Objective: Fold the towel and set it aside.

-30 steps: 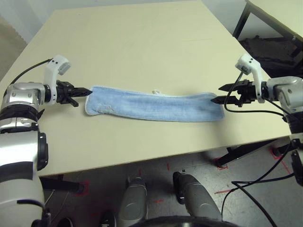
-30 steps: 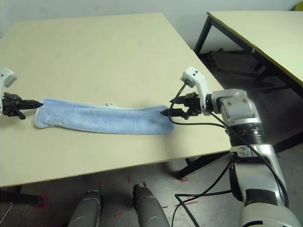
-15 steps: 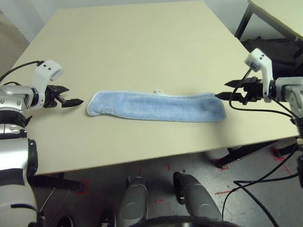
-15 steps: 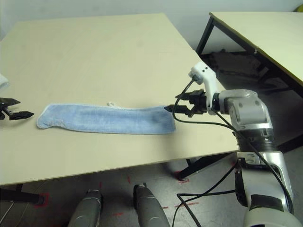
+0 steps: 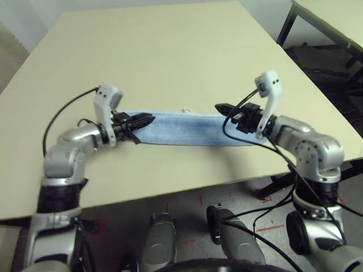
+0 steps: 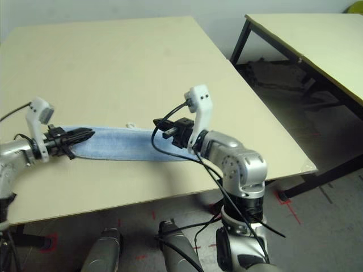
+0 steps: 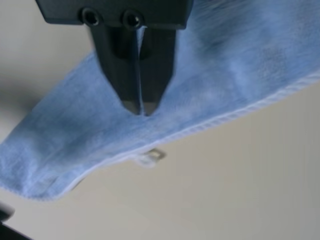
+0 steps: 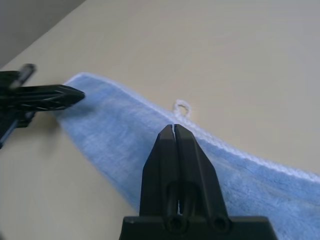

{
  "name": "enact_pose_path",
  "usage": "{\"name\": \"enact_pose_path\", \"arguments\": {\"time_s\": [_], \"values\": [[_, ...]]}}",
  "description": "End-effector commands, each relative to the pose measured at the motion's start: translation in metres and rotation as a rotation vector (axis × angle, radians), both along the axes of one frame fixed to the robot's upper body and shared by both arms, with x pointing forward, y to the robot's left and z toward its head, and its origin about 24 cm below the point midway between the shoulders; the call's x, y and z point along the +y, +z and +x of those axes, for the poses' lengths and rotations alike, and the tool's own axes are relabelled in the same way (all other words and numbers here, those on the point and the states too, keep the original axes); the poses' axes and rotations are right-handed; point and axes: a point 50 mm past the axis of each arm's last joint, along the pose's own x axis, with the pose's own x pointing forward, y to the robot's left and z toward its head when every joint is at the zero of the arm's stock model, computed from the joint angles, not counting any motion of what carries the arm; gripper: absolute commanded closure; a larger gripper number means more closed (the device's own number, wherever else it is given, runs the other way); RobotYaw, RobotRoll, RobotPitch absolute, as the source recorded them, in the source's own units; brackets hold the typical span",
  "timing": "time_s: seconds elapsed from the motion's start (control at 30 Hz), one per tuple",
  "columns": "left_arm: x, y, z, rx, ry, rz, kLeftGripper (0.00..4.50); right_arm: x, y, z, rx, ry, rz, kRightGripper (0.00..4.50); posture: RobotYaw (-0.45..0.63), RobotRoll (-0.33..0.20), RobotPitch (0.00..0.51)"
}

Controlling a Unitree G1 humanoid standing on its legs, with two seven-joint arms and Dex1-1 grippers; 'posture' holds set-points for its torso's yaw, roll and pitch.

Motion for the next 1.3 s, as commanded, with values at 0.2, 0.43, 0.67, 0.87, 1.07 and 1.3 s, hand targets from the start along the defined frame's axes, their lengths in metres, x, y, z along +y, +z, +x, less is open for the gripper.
{"name": "enact_pose_path", "arguments": {"time_s": [0.2, 0.43, 0.67, 0.87, 1.07, 1.3], "values": [[-0.038, -0.028, 0.010, -0.026, 0.071, 0.001, 4.47, 0.021, -0.029, 0.017, -0.030, -0.014, -0.075, 4.50, 0.03, 0.000, 0.156], [-0.056, -0.044, 0.029, -0.037, 0.115, -0.007, 4.47, 0.029, -0.042, 0.029, -0.040, -0.030, -0.091, 4.50, 0.01, 0.000, 0.155], [-0.046, -0.054, 0.033, -0.045, 0.155, 0.068, 4.47, 0.013, -0.056, 0.031, -0.010, -0.074, -0.164, 4.50, 0.02, 0.000, 0.155], [-0.016, -0.058, 0.022, -0.028, 0.228, 0.097, 4.47, -0.020, -0.065, 0.027, 0.039, -0.133, -0.227, 4.50, 0.03, 0.000, 0.154], [0.004, -0.056, 0.016, -0.023, 0.275, 0.107, 4.47, -0.055, -0.069, 0.023, 0.063, -0.210, -0.296, 4.50, 0.03, 0.000, 0.159], [0.017, -0.050, 0.015, -0.029, 0.291, 0.114, 4.47, -0.094, -0.071, 0.020, 0.054, -0.300, -0.373, 4.50, 0.02, 0.000, 0.161]]}}
